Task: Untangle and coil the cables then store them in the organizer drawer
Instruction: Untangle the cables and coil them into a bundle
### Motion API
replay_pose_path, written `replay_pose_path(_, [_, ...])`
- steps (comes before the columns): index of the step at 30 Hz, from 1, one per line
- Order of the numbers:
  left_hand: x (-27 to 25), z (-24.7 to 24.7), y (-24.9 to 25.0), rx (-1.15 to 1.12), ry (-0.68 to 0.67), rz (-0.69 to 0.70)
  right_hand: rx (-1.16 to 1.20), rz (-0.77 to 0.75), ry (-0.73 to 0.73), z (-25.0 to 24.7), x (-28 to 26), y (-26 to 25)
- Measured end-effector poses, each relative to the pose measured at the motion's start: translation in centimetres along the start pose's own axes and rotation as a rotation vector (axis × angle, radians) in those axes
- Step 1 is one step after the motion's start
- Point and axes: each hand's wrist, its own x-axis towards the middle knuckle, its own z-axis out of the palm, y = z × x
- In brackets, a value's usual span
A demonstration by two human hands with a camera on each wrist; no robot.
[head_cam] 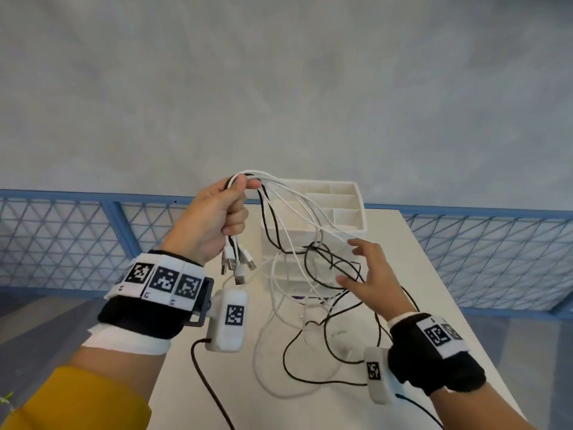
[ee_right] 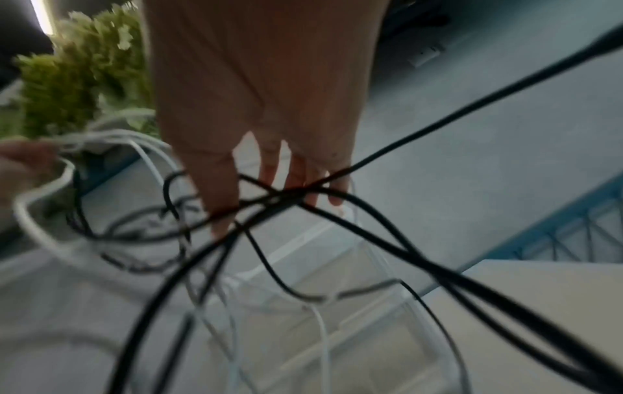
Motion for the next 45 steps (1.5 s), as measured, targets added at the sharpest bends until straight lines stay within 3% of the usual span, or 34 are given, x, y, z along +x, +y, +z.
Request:
replay_pose_path(3, [-0.1, 1.3, -0.7, 0.073, -0.066, -0.038, 0.056, -0.029, -0.172, 0.0, -0.3, -1.2])
replay_pose_path(6, [-0.6, 1.9, -1.1, 0.165, -0.165, -0.071, 0.161, -0.138, 0.017, -0.5, -0.1, -2.2])
replay_pose_path(8, [-1.0, 1.8, -0.9, 0.214, -0.226, -0.092, 0.362, -0.161, 0.115, -1.5, 0.2, -2.6])
replay_pose_path(9, [-1.1, 1.6, -0.8, 0.240, -0.248, -0.096, 0.523, -0.163, 0.068, -2.2, 0.3, -2.9])
replay_pose_path(11, [-1.5, 1.1, -0.4, 0.283, -0.284, -0.091, 0.813, -0.148, -0.163, -3.4, 0.7, -3.4])
replay_pose_path(13, [-1.8, 0.7, 0.0, 0.312, -0.328, -0.079, 0.956, -0.131, -0.275, -4.4, 1.3, -3.8])
replay_pose_path(15, [-2.0, 0.4, 0.1, 0.341, -0.370, -0.072, 0.837, -0.151, -0.236, -4.5, 1.9, -4.4])
replay_pose_path(17, [-2.2, 0.5, 0.0, 0.372, -0.406, -0.060, 0.445, -0.183, -0.199, -3.4, 2.6, -4.9])
replay_pose_path(20, [-2.6, 1.3, -0.6, 0.400, -0.454, -0.034, -0.001, -0.202, -0.437, -0.3, 2.9, -5.3])
replay_pose_path(22, [-2.9, 1.8, -0.9, 0.405, -0.448, -0.030, -0.040, -0.173, -0.597, 1.9, 2.6, -5.6])
replay_pose_path(26, [-3.2, 1.8, -1.3, 0.420, -0.419, -0.032, 0.099, 0.033, -0.667, 4.4, 2.0, -5.8])
replay_pose_path(28, [-3.2, 1.5, -1.4, 0.440, -0.400, -0.036, -0.006, 0.097, -0.762, 4.6, 1.8, -5.7])
replay_pose_path(31, [-3.4, 0.9, -1.8, 0.479, -0.385, -0.046, -0.258, 0.056, -0.855, 4.2, 1.8, -4.7])
replay_pose_path(40, [-2.8, 0.8, -2.9, 0.437, -0.335, -0.032, -0.155, -0.048, -0.645, 3.4, 0.7, -2.6])
replay_pose_path(45, [-2.6, 1.2, -3.4, 0.420, -0.314, -0.026, -0.379, -0.250, -0.548, 3.6, -0.4, -3.0])
